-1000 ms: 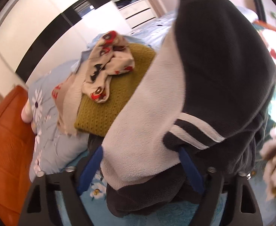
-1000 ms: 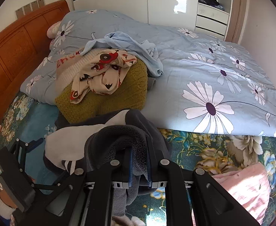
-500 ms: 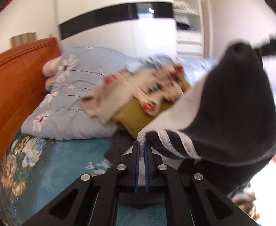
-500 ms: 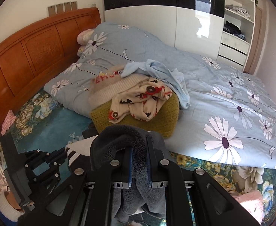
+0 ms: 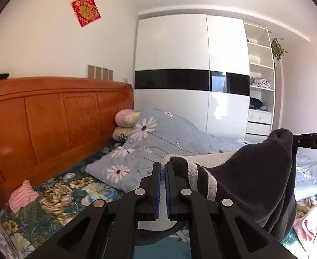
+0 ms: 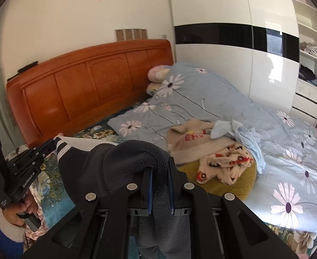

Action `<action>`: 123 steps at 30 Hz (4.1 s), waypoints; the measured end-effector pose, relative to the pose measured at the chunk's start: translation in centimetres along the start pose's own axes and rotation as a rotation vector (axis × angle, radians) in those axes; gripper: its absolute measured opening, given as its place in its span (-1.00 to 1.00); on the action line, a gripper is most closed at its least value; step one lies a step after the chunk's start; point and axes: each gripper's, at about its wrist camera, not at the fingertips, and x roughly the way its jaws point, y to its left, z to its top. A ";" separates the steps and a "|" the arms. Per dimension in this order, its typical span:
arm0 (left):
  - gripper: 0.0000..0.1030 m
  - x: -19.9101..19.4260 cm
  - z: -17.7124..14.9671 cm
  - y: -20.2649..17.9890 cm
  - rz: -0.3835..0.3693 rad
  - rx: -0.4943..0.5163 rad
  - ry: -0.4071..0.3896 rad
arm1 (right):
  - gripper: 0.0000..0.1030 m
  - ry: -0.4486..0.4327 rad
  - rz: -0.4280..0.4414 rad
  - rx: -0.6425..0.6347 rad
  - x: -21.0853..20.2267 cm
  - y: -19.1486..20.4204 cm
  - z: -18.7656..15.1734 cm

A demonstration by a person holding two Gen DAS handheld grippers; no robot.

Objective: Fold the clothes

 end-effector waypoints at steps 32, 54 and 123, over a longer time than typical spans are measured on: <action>-0.60 9.0 -19.4 14.4 0.254 -0.341 0.650 | 0.20 0.433 0.155 -0.031 24.3 4.8 -7.6; 0.16 21.2 -23.8 -6.7 -0.153 -0.041 1.065 | 0.24 0.631 -0.017 0.401 12.7 -7.7 -27.4; -0.15 16.9 -13.7 2.6 -0.265 -0.302 0.745 | -0.89 0.386 -0.053 0.535 20.6 -11.3 -15.2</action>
